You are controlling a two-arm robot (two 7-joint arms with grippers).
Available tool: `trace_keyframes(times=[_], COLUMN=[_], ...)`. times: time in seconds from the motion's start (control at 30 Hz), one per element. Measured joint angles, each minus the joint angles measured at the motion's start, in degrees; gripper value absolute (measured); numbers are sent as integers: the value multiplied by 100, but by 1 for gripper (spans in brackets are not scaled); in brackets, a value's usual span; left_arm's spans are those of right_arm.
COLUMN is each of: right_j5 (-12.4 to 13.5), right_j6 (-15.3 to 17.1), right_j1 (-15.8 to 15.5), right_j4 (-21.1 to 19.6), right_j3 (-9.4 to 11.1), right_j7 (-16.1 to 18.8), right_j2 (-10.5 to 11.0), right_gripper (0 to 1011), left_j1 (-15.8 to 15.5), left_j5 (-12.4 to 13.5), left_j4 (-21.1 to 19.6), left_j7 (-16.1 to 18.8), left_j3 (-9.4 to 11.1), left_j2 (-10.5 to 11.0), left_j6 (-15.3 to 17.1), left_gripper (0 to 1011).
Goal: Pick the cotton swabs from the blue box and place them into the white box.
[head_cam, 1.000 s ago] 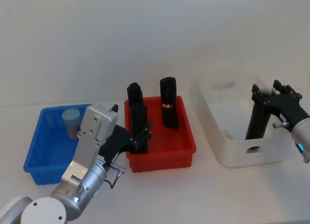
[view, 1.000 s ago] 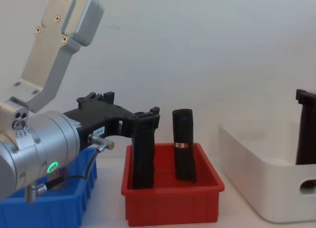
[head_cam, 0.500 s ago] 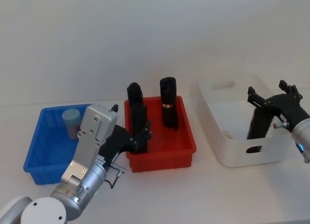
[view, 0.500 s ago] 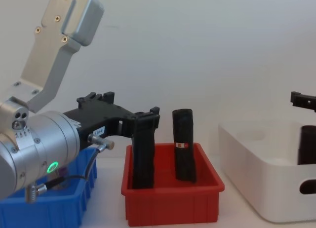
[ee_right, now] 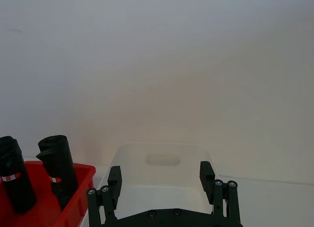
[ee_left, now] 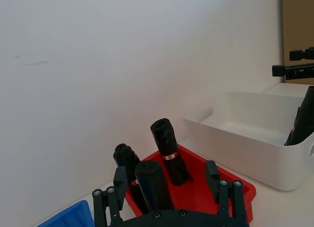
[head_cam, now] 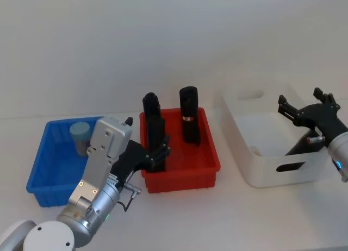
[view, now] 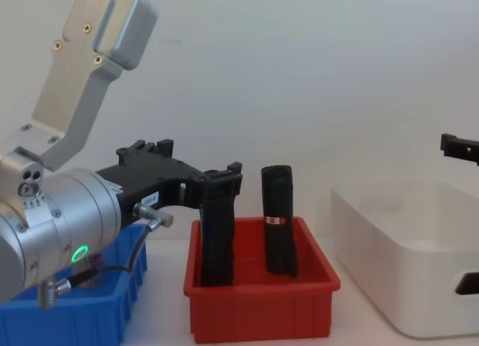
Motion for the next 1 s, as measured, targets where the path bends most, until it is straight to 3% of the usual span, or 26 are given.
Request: trace_keyframes(times=[1.0], right_j5=[8], right_j6=[-26], right_j1=[-11], right_j4=[-26], right_j3=[3], right_j7=[-1], right_j2=[0], right_gripper=[1002], left_j1=[0], left_j5=[0], left_j4=[0], left_j7=[0], left_j3=[0], left_j2=[0], left_j6=[0], left_gripper=[1004])
